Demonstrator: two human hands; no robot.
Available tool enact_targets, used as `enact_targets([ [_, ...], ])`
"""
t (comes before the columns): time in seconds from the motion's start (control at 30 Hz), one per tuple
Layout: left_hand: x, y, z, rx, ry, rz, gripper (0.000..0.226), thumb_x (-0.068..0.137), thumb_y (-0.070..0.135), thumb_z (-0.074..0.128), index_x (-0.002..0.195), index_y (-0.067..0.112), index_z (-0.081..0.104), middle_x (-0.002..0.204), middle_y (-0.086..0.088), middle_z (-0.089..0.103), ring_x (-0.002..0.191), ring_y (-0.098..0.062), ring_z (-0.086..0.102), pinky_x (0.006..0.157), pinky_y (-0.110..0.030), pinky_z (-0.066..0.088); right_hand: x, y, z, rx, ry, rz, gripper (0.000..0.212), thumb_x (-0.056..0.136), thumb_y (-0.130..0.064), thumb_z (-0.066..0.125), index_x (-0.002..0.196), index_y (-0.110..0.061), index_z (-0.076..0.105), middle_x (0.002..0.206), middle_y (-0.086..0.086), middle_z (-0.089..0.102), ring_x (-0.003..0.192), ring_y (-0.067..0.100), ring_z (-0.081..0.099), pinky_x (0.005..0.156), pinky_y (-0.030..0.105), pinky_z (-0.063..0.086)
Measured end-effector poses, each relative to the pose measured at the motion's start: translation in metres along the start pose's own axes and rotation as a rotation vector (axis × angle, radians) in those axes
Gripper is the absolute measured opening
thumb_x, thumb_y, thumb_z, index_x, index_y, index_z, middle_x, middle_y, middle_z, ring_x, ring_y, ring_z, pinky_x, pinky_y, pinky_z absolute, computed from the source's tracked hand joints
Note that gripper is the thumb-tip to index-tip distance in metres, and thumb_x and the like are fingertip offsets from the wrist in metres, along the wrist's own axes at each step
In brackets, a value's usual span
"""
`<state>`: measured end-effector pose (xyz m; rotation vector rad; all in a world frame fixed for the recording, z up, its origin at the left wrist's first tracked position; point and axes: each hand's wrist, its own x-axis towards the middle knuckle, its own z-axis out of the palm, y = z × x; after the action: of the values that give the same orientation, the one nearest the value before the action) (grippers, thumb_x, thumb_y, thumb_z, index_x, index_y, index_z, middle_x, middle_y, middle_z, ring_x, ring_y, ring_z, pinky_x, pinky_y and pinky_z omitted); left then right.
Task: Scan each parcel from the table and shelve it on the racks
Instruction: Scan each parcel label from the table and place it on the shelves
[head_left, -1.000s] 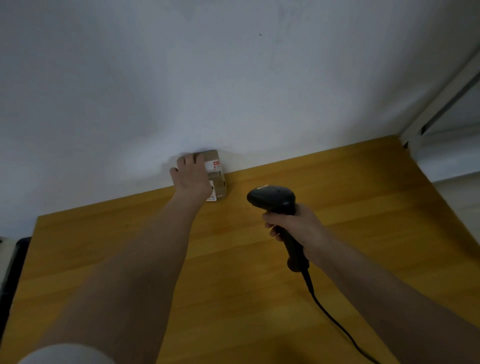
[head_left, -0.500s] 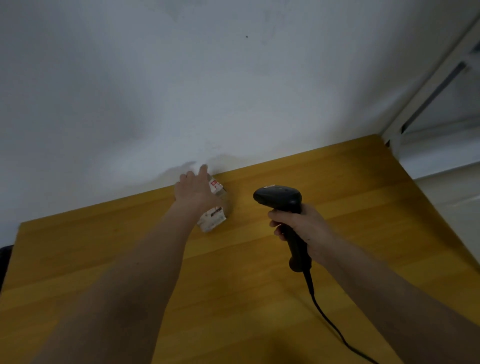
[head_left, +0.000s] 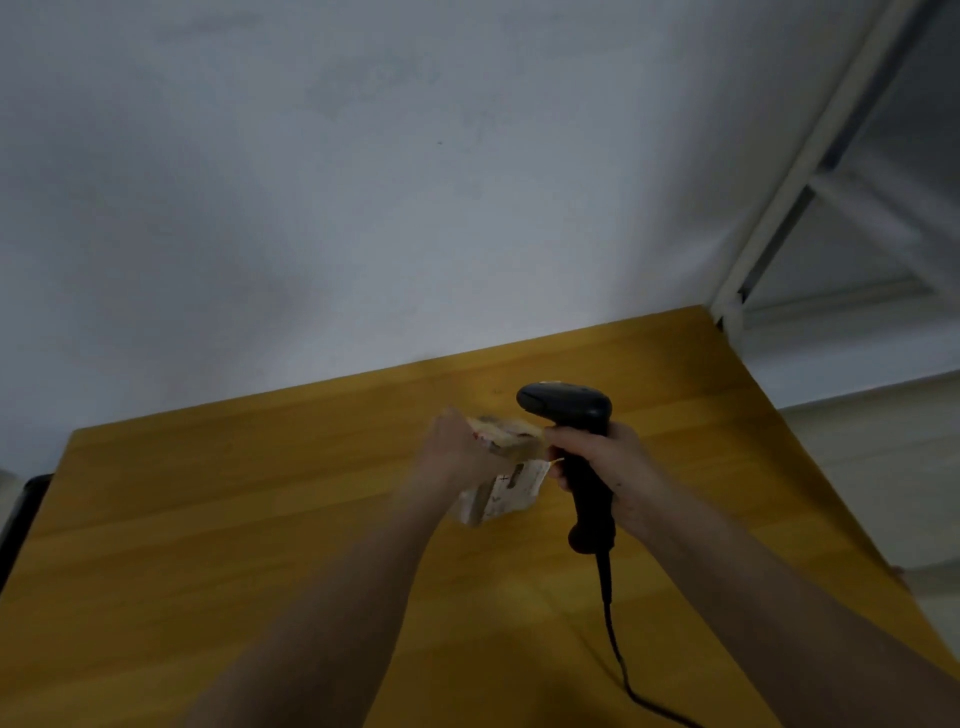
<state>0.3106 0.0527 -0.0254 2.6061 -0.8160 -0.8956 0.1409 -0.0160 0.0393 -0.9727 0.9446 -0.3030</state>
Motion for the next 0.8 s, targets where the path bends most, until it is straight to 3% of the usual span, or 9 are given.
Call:
enact_targets([
  [0.1,-0.022,0.015,0.027,-0.365,0.024,-0.083,0.065,0.064,0.034,0.085,0.113,0.003,0.056,0.103,-0.007,0.062,0.078,-0.013,0.063,0.059,-0.029,0.057,-0.017,-0.005,-0.029,0.033,0.015,-0.009,0.010,0.085,-0.005,0.069,0.093,0.000,0.066,0.065,0.010,0.065,0.051,0.018,0.057,0.048,0.026,0.048],
  [0.13,-0.031,0.019,0.039,-0.458,0.037,-0.113,0.061,0.063,0.031,0.086,0.110,0.002,0.059,0.099,-0.007,0.064,0.073,-0.013,0.064,0.055,-0.027,0.056,-0.021,-0.005,-0.039,0.036,0.023,-0.012,0.010,0.085,-0.005,0.069,0.093,0.000,0.065,0.065,0.010,0.065,0.050,0.017,0.057,0.048,0.025,0.048],
  [0.27,-0.069,0.023,0.096,-0.537,0.124,-0.135,0.088,0.064,0.026,0.087,0.132,0.006,0.034,0.121,-0.013,0.051,0.106,-0.030,0.060,0.078,-0.042,0.058,-0.036,-0.002,-0.073,0.028,0.068,-0.009,0.014,0.086,-0.007,0.069,0.097,0.000,0.065,0.067,0.010,0.065,0.052,0.018,0.058,0.050,0.027,0.049],
  [0.37,-0.089,0.017,0.133,-0.373,0.059,-0.114,0.105,0.066,0.022,0.085,0.146,0.013,0.017,0.136,-0.015,0.033,0.119,-0.035,0.046,0.089,-0.043,0.052,-0.046,0.006,-0.097,0.013,0.097,0.014,0.015,0.087,-0.009,0.069,0.099,-0.001,0.065,0.069,0.010,0.066,0.055,0.019,0.059,0.051,0.027,0.050],
  [0.47,-0.094,0.022,0.147,-0.149,0.049,-0.140,0.112,0.066,0.034,0.084,0.149,0.016,0.012,0.140,-0.014,0.027,0.127,-0.035,0.035,0.099,-0.044,0.042,-0.055,0.013,-0.116,0.005,0.124,0.033,0.017,0.086,-0.009,0.070,0.101,-0.001,0.065,0.070,0.011,0.067,0.055,0.018,0.060,0.051,0.027,0.050],
  [0.57,-0.088,0.044,0.142,0.080,0.078,-0.208,0.111,0.064,0.047,0.082,0.146,0.011,0.017,0.146,-0.013,0.026,0.136,-0.033,0.026,0.110,-0.044,0.029,-0.064,0.020,-0.129,0.013,0.137,0.046,0.019,0.086,-0.008,0.070,0.102,-0.001,0.064,0.070,0.010,0.067,0.055,0.018,0.060,0.052,0.028,0.051],
  [0.67,-0.078,0.055,0.135,0.141,0.055,-0.195,0.102,0.067,0.048,0.078,0.143,0.007,0.024,0.141,-0.012,0.033,0.132,-0.031,0.034,0.108,-0.043,0.035,-0.071,0.022,-0.137,0.021,0.140,0.053,0.019,0.086,-0.008,0.071,0.102,-0.001,0.064,0.069,0.010,0.067,0.056,0.019,0.060,0.054,0.028,0.051],
  [0.73,-0.074,0.055,0.130,0.063,0.012,-0.178,0.089,0.067,0.038,0.081,0.136,0.005,0.033,0.134,-0.013,0.040,0.124,-0.030,0.044,0.101,-0.042,0.045,-0.077,0.023,-0.142,0.017,0.145,0.055,0.019,0.085,-0.008,0.071,0.102,-0.002,0.065,0.071,0.010,0.068,0.057,0.019,0.060,0.055,0.029,0.051],
  [0.8,-0.071,0.055,0.126,-0.211,-0.066,-0.155,0.061,0.065,0.023,0.087,0.113,0.009,0.052,0.118,-0.010,0.053,0.101,-0.022,0.058,0.085,-0.036,0.052,-0.082,0.023,-0.145,0.011,0.152,0.046,0.019,0.085,-0.008,0.071,0.102,-0.002,0.065,0.072,0.011,0.068,0.058,0.019,0.061,0.056,0.030,0.051],
])
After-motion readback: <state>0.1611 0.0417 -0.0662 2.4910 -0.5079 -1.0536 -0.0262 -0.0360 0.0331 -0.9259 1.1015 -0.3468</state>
